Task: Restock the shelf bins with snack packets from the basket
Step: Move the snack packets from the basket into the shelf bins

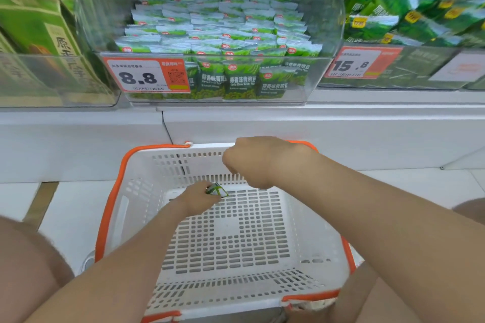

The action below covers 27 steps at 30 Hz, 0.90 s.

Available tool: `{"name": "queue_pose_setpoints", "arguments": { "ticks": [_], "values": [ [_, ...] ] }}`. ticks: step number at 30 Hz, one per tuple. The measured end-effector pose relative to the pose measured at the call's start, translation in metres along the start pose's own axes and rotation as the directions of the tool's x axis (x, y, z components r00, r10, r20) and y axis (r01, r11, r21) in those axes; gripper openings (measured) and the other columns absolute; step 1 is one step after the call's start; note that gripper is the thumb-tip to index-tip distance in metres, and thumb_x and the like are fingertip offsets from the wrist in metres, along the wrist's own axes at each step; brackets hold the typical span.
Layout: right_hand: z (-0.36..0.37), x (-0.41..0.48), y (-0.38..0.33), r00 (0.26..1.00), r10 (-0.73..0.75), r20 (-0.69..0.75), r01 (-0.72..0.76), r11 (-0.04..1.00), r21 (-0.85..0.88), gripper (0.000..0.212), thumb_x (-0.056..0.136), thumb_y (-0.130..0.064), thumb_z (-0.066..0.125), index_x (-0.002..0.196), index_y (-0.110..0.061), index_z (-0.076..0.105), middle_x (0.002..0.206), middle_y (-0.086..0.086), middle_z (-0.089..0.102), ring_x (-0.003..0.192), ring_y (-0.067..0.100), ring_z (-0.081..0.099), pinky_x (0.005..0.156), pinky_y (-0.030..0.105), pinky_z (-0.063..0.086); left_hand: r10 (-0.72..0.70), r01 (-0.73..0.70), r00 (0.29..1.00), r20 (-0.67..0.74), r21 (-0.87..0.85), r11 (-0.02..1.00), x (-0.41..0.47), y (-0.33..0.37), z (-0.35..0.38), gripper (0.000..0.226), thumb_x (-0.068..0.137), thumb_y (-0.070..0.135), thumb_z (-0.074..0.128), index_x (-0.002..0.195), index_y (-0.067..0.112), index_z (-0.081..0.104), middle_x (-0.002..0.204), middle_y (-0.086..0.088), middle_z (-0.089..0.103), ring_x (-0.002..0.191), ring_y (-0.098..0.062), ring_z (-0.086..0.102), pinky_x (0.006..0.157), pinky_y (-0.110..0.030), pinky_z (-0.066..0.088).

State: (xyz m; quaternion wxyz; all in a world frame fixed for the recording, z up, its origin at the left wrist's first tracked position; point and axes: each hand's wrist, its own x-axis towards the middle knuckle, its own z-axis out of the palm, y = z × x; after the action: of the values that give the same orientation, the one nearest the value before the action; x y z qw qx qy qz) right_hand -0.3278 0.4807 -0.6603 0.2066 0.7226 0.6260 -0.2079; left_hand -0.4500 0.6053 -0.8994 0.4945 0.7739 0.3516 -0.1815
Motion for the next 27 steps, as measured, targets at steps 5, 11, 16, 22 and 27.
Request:
{"name": "queue_pose_setpoints", "arguments": {
  "ticks": [5,11,16,22,27],
  "values": [
    [-0.005,-0.022,0.018,0.992,0.048,-0.116,-0.036,0.994,0.105,0.045,0.092,-0.001,0.065,0.130,-0.014,0.044,0.109,0.008,0.054,0.077,0.025,0.055,0.057,0.037,0.046,0.170,-0.142,0.981,0.094,-0.255,0.957,-0.048,0.079,-0.032,0.025,0.100,0.031,0.063,0.090,0.009,0.067,0.089,-0.010,0.069,0.075,-0.019,0.053,0.068,-0.031,0.041],
    [-0.004,-0.040,0.024,0.940,0.058,-0.336,0.027,0.970,0.243,0.044,0.088,-0.036,0.079,0.117,-0.018,0.052,0.104,0.003,0.059,0.096,0.024,0.056,0.071,0.038,0.044,0.387,-0.350,0.922,0.016,-0.395,0.849,-0.102,0.145,-0.065,0.028,0.101,0.036,0.065,0.108,0.010,0.069,0.075,-0.003,0.059,0.062,-0.015,0.045,0.066,-0.035,0.035],
    [-0.016,-0.057,0.036,0.845,0.273,-0.460,0.009,0.852,0.524,0.021,0.090,-0.029,0.079,0.099,-0.022,0.061,0.069,-0.010,0.050,0.068,0.014,0.049,0.062,0.029,0.036,0.507,-0.498,0.858,-0.074,-0.359,0.789,-0.142,0.168,-0.084,0.030,0.101,0.038,0.066,0.103,0.008,0.071,0.084,-0.011,0.070,0.068,-0.018,0.051,0.065,-0.029,0.041],
    [-0.026,-0.080,0.041,0.877,0.380,-0.294,0.101,0.454,0.886,0.056,0.091,-0.020,0.081,0.138,-0.009,0.053,0.072,-0.004,0.053,0.067,0.016,0.064,0.066,0.028,0.061,0.539,-0.605,0.792,-0.288,-0.242,0.759,-0.166,0.190,-0.088,0.043,0.112,0.027,0.047,0.074,0.023,0.066,0.069,0.008,0.064,0.069,-0.012,0.062,0.069,-0.028,0.055],
    [-0.033,-0.086,0.043,0.845,0.369,-0.387,0.176,0.492,0.853,0.031,0.086,-0.028,0.086,0.092,-0.013,0.059,0.063,0.000,0.045,0.057,0.013,0.049,0.064,0.033,0.053,0.557,-0.684,0.671,-0.489,-0.118,0.720,-0.168,0.197,-0.092,0.043,0.104,0.036,0.061,0.075,0.005,0.068,0.061,-0.003,0.067,0.062,-0.030,0.070,0.064,-0.041,0.059]
  ]
}}
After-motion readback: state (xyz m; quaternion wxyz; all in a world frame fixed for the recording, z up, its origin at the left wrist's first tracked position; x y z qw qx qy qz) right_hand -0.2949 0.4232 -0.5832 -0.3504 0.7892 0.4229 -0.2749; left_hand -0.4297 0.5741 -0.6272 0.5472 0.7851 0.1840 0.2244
